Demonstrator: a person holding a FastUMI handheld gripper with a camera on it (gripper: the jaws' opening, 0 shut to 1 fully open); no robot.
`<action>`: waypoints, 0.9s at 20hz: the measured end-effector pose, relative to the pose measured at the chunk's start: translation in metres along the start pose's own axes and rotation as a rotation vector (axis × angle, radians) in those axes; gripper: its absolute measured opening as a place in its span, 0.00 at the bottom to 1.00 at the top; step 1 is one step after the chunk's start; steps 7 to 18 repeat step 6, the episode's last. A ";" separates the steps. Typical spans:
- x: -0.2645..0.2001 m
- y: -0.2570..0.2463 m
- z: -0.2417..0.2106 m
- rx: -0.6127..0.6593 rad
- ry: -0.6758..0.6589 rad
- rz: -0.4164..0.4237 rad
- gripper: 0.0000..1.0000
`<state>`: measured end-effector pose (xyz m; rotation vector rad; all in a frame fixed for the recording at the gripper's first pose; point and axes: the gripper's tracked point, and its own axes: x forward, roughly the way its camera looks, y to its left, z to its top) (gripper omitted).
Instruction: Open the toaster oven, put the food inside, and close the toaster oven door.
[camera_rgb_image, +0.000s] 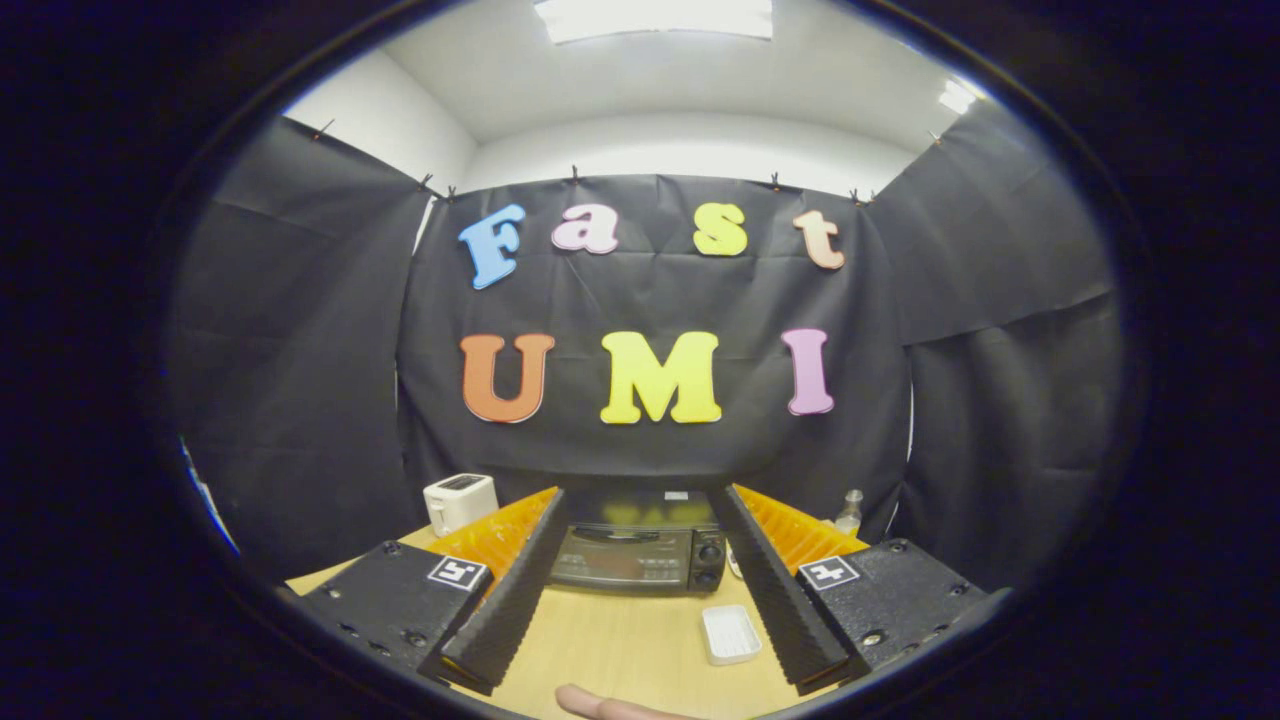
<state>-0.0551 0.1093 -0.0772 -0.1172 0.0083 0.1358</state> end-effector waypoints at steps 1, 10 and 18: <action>0.000 0.001 -0.001 0.003 0.003 0.007 0.98; -0.002 0.008 -0.005 0.003 0.011 0.040 0.98; -0.002 0.008 -0.005 0.003 0.011 0.040 0.98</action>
